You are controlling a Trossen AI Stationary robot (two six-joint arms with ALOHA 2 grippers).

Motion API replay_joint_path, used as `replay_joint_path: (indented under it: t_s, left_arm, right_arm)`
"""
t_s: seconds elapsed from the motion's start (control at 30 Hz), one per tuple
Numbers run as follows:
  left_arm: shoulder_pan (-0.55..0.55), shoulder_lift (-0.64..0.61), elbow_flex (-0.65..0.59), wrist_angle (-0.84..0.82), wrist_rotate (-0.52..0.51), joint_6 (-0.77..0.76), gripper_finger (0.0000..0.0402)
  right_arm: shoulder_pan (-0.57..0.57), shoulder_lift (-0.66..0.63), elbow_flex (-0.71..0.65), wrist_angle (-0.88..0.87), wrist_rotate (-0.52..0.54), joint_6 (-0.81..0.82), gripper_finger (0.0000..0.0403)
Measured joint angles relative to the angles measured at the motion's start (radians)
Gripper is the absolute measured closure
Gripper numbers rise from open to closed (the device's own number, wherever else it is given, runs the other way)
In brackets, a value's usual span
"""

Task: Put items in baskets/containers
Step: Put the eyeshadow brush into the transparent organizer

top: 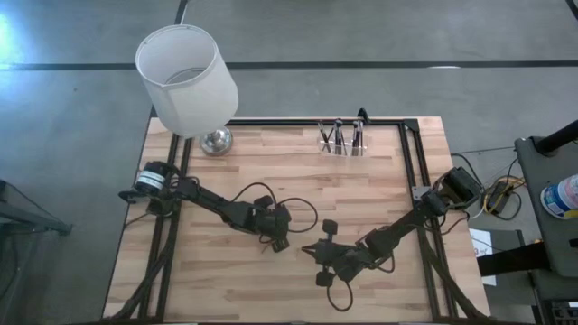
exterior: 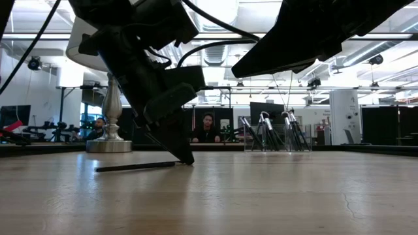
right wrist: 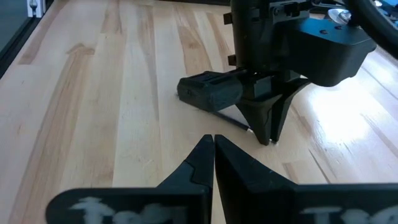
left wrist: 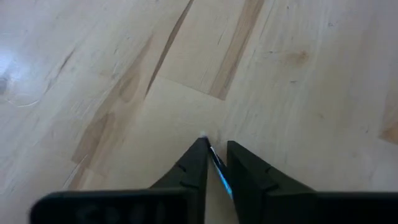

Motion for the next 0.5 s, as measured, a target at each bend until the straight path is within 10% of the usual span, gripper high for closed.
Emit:
replay_joint_path:
  t_s: [0.5]
  left_arm:
    - [-0.020,-0.052,-0.009,-0.049,-0.004,0.042,0.0401]
  right_arm:
    - [0.012,0.000,0.000,-0.040,0.055,-0.007,0.0394]
